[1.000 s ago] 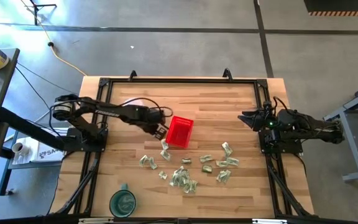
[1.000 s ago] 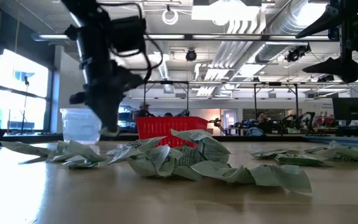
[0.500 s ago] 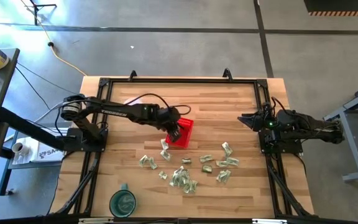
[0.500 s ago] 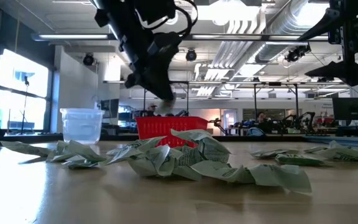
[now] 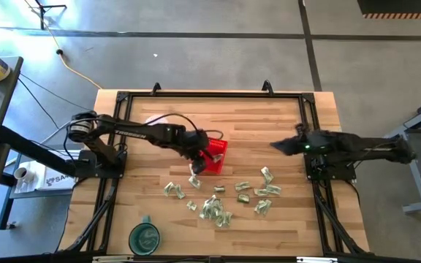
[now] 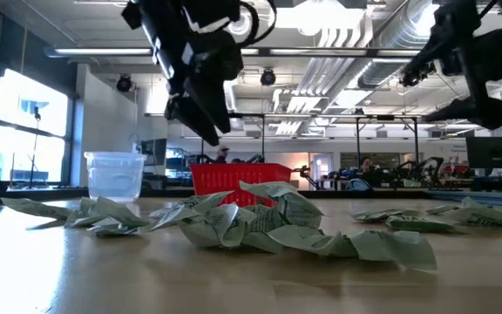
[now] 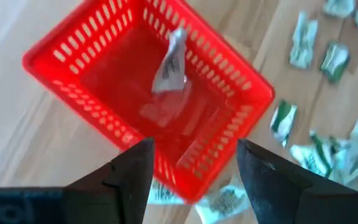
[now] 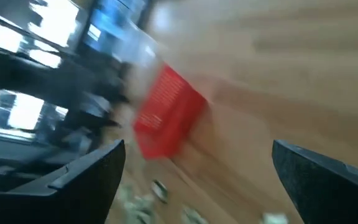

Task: Pick and place Stevia / Truvia into bins
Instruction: Put the stevia packet into the red basket

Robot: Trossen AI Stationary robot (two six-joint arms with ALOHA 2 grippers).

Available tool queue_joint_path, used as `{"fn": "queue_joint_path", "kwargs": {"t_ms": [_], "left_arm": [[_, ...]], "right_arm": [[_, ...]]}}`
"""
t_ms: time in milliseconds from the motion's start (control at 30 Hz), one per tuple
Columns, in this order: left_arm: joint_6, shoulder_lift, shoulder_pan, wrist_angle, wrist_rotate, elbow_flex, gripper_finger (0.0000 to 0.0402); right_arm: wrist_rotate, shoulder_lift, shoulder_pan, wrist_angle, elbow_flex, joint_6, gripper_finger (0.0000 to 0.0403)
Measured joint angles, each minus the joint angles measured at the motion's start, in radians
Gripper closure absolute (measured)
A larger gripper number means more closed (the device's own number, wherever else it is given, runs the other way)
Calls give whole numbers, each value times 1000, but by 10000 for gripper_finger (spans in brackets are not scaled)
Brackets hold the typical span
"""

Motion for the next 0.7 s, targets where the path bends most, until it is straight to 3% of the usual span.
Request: {"fn": "queue_joint_path", "kwargs": {"t_ms": [167, 267, 700], "left_arm": [[-52, -39, -40, -77, -49, 0, 164], [-102, -46, -57, -103, -58, 0, 178], [-142, -109, -58, -266, -81, -5, 226]], "right_arm": [[-173, 292, 10, 16, 17, 84, 8], [-219, 438, 35, 25, 51, 114, 8], [-211, 894, 75, -59, 171, 139, 45]]}}
